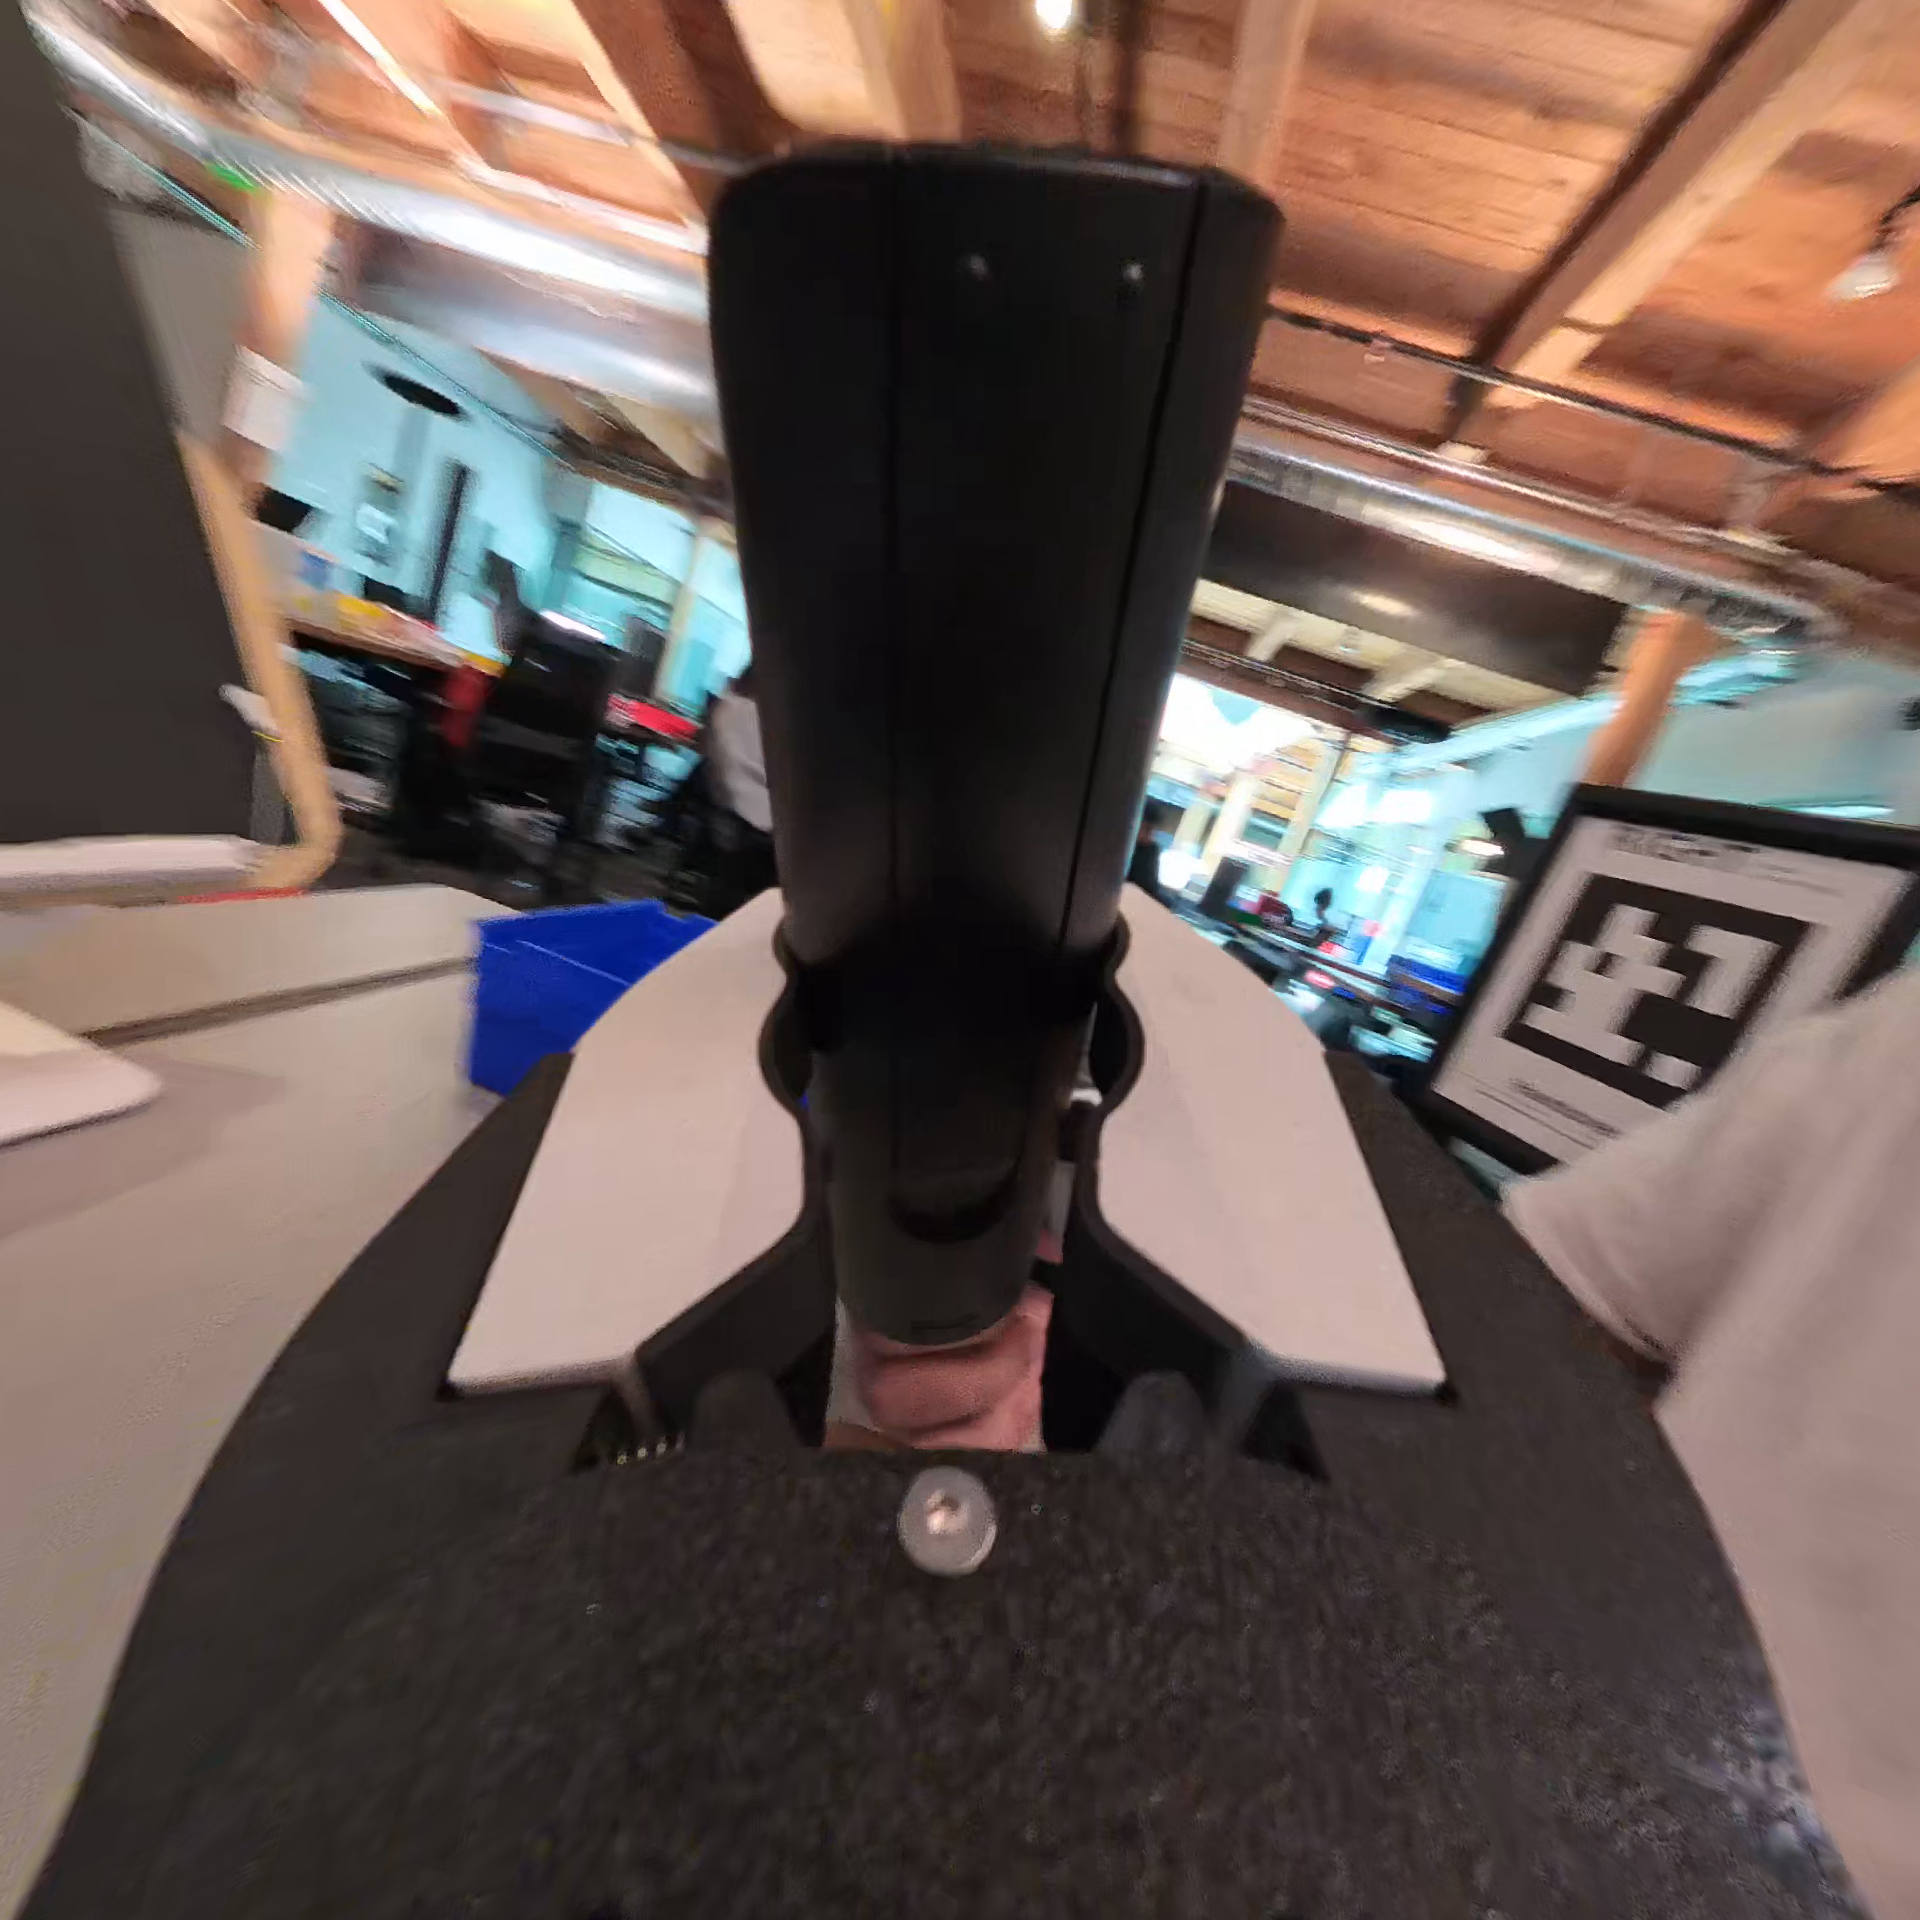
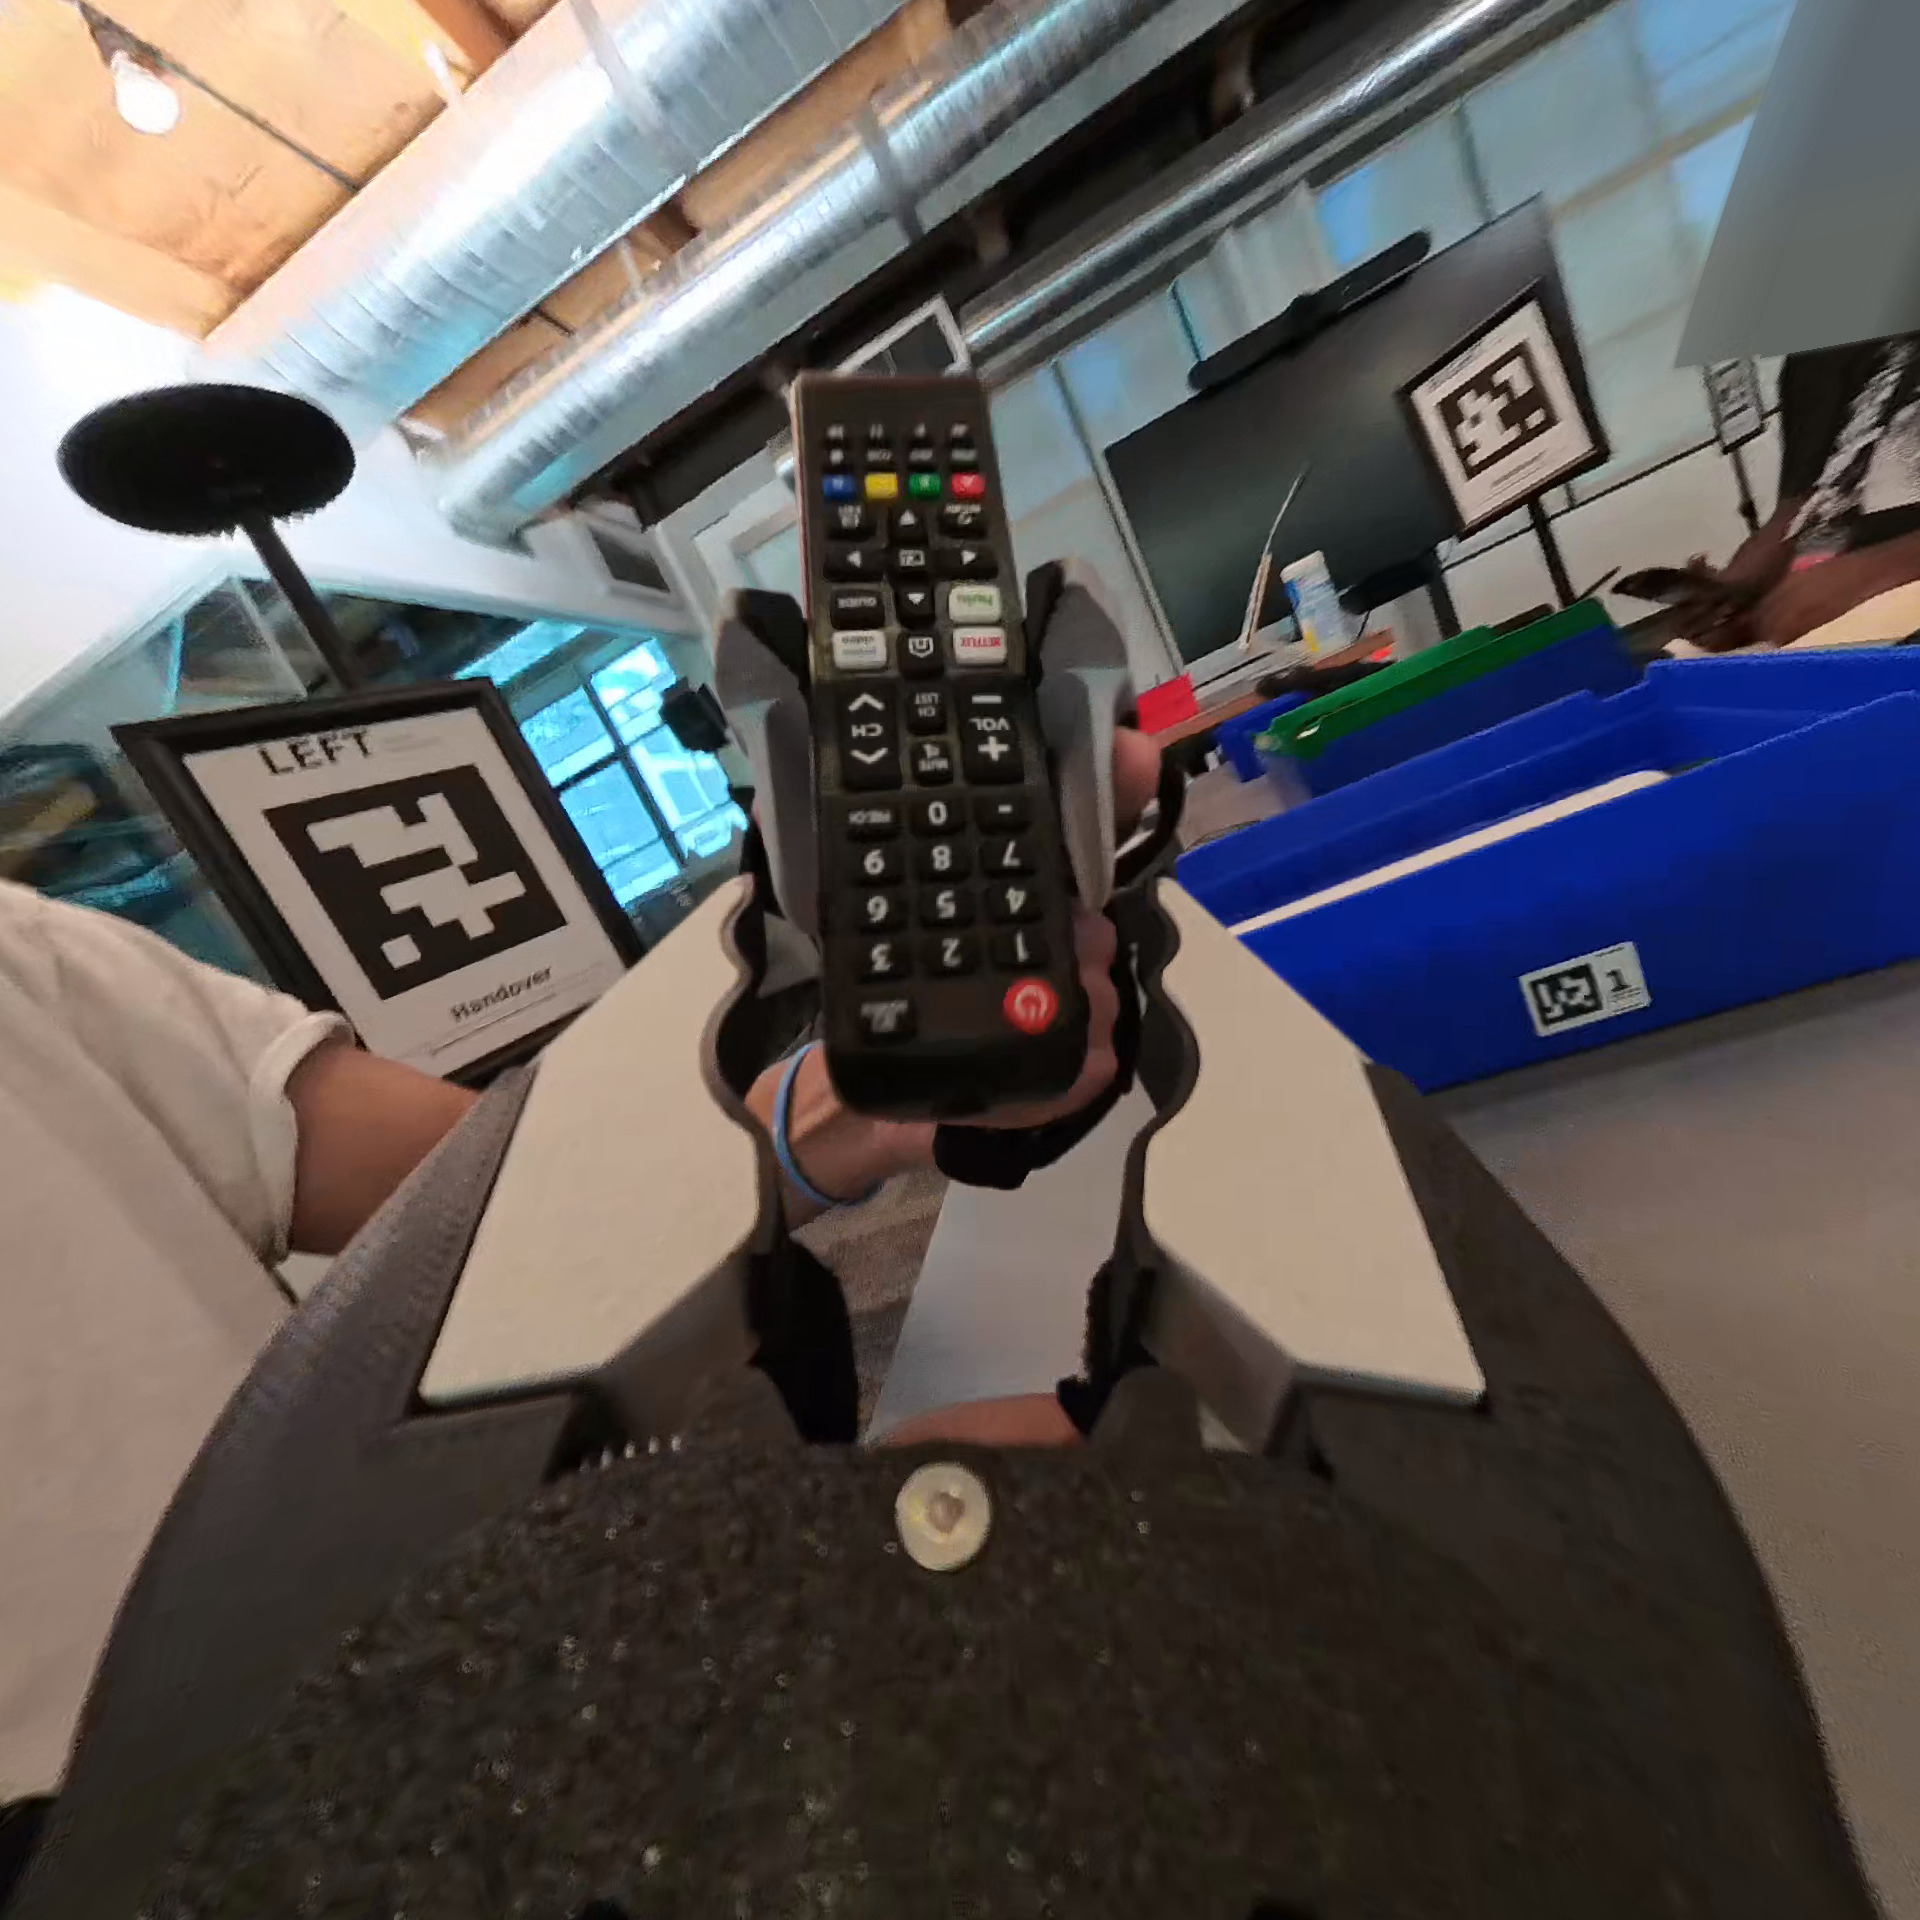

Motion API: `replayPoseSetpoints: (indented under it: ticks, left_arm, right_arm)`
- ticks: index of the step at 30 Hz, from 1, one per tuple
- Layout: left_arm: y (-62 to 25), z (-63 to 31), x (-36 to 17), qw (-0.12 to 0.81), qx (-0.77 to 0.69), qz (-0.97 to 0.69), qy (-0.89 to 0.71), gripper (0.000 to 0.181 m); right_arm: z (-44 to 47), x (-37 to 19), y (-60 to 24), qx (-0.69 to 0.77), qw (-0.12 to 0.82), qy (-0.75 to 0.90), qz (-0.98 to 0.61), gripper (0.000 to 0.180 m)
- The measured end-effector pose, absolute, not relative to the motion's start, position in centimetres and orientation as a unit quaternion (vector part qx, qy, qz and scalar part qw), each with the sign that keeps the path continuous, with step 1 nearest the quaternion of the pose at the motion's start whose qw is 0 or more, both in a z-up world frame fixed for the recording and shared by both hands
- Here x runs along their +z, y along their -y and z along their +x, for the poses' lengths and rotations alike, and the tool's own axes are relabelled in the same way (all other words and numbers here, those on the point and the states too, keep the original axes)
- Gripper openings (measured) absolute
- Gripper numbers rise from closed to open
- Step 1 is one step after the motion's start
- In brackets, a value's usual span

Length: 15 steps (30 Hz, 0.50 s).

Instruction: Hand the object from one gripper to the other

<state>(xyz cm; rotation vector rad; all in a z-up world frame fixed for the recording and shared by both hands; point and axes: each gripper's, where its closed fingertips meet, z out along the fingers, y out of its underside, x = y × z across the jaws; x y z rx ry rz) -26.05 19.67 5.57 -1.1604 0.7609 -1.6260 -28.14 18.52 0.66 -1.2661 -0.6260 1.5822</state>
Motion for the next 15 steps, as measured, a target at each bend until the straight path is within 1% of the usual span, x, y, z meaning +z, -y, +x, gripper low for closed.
replayPoseSetpoints:
  ticks: [5, 6, 8, 9, 11, 15]
  left_arm:
    - [-17.9, -24.7, 4.4, 0.424, -0.685, -0.478, -0.351, 0.051]
    - [-18.0, -24.7, 4.3, 0.418, -0.687, -0.482, -0.348, 0.051]
    - [-18.4, -24.4, 3.8, 0.407, -0.685, -0.499, -0.34, 0.052]
    - [-18.6, -24.5, 3.9, 0.395, -0.694, -0.504, -0.329, 0.054]
    - [-19.0, -24.5, 3.9, 0.371, -0.708, -0.513, -0.312, 0.057]
    - [-19.1, -24.4, 3.4, 0.362, -0.687, -0.535, -0.331, 0.057]
  right_arm:
    - [-28.9, 0.0, -17.5, 0.635, 0.477, 0.299, -0.529, 0.069]
    - [-28.9, -0.3, -17.7, 0.628, 0.477, 0.303, -0.536, 0.063]
    - [-28.8, -1.0, -18.0, 0.609, 0.473, 0.319, -0.55, 0.059]
    - [-28.8, -1.4, -18.3, 0.597, 0.478, 0.325, -0.557, 0.053]
    - [-28.7, -1.6, -18.5, 0.593, 0.476, 0.323, -0.563, 0.052]
    - [-28.9, -2.0, -18.7, 0.585, 0.48, 0.324, -0.567, 0.051]
